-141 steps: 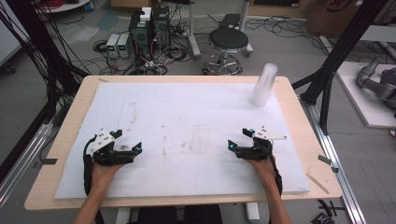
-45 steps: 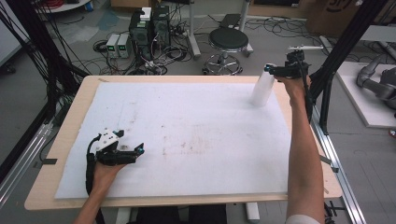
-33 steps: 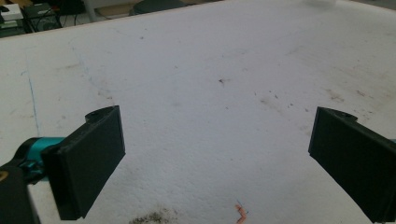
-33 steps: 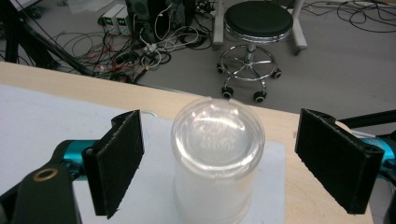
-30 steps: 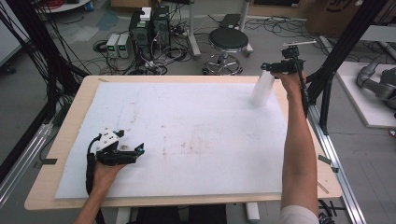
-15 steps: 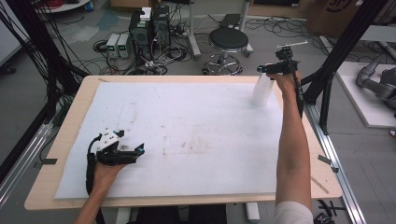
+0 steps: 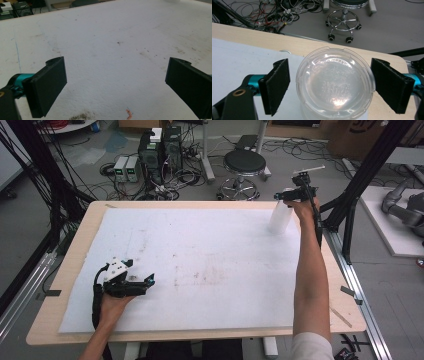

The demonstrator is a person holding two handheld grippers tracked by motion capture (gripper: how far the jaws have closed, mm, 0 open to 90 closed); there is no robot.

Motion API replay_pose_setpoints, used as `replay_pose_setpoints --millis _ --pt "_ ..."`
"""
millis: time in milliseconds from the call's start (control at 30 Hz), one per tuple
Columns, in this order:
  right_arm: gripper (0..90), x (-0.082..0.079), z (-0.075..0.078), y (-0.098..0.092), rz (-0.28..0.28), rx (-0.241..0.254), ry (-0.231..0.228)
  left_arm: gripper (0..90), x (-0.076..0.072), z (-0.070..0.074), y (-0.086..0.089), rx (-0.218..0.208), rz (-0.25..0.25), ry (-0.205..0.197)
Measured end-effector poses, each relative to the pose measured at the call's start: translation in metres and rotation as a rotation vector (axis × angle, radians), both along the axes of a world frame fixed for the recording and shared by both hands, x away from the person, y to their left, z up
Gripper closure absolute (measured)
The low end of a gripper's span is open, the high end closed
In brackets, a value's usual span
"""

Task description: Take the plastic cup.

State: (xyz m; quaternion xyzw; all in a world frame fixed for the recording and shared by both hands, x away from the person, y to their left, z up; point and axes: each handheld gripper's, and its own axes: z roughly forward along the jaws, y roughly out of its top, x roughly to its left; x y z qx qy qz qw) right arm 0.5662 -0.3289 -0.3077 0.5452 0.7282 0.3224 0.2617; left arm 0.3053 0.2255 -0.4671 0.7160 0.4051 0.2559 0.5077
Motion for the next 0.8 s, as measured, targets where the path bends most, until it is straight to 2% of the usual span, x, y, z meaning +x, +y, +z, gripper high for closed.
replay_pose_setpoints --millis 333,533,800 --pt "28.9 0.0001 -0.001 0.001 -0.015 0.01 0.0 3.6 -0.0002 0.0001 -0.0005 0.004 0.001 -0.001" --pt "29.5 0.0002 -0.0017 0.0003 -0.019 0.012 0.005 3.6 -0.0001 0.0001 -0.0004 0.006 0.0 -0.002" --pt "35.3 0.0008 -0.0038 0.0006 -0.016 0.019 0.013 3.6 -0.0002 0.0001 -0.0006 0.007 -0.002 -0.001"
